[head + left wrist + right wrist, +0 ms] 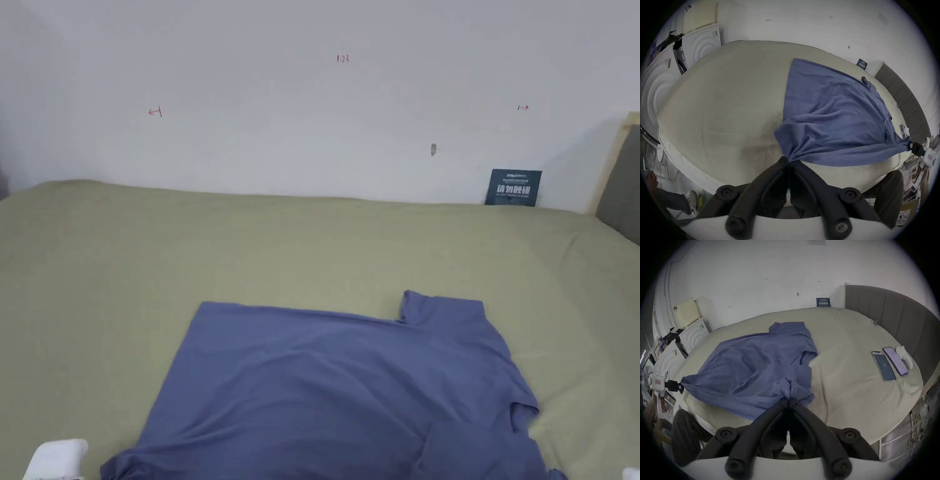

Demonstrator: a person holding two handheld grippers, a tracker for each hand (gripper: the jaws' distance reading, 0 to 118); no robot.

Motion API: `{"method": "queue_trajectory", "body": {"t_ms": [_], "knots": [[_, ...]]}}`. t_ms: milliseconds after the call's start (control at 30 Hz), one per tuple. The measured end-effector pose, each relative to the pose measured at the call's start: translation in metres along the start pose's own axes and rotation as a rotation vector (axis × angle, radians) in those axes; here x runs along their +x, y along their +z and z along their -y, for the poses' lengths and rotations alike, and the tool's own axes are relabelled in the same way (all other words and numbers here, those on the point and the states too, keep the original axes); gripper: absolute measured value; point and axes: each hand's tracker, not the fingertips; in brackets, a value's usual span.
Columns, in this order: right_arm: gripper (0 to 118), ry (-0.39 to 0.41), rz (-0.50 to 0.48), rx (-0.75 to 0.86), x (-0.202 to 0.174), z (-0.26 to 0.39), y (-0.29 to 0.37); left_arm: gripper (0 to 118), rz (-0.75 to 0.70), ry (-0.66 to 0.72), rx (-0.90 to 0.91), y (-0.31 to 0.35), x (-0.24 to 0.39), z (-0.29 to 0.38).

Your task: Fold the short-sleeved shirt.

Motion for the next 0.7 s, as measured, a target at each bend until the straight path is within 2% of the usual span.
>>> {"method": "queue_trajectory", "body": {"t_ms": [33,67,100,133,167,400,433,467,500,533,567,600,700], "knots": [[19,-0.006,0.004,-0.006,0.001,0.003,-0.002,4,0.009,0.004,-0.005,-0.002,-0.002,0.0],[60,-0.01,0.02,-0.013,0.0,0.001,-0.001,31,0.016,0.008,-0.008,-0.002,0.002,0.005],[73,-0.017,0.018,-0.011,0.0,0.001,-0.001,74,0.016,0.011,-0.009,-0.002,0.0,0.006],[73,-0.03,0.024,-0.017,-0.001,0.0,0.0,112,0.011,0.013,-0.008,-0.001,-0.001,0.006],[73,-0.034,0.026,-0.003,0.003,0.003,0.003,117,0.006,0.018,-0.013,-0.001,-0.003,0.006],[73,-0.043,0.031,0.058,-0.006,-0.009,0.029,114,0.002,0.046,0.127,0.042,0.018,0.015],[72,-0.034,0.034,0.072,-0.009,-0.008,0.034,108,-0.019,0.045,0.164,0.049,0.018,0.014],[70,-0.022,0.038,0.096,-0.01,-0.008,0.038,82,-0.038,0.042,0.199,0.054,0.015,0.011],[70,-0.014,0.043,0.098,-0.011,-0.008,0.04,45,-0.052,0.04,0.216,0.058,0.016,0.011],[63,0.0,0.051,0.103,-0.013,-0.007,0.043,3,-0.065,0.041,0.219,0.058,0.015,0.012],[17,0.01,0.052,0.117,-0.015,-0.005,0.045,0,-0.083,0.056,0.238,0.061,0.013,0.012],[1,0.021,0.088,0.121,-0.016,-0.003,0.044,0,-0.067,0.058,0.214,0.06,0.004,0.01],[1,0.007,0.066,0.101,-0.01,0.001,0.042,0,-0.083,0.052,0.182,0.055,-0.007,0.014]]}}
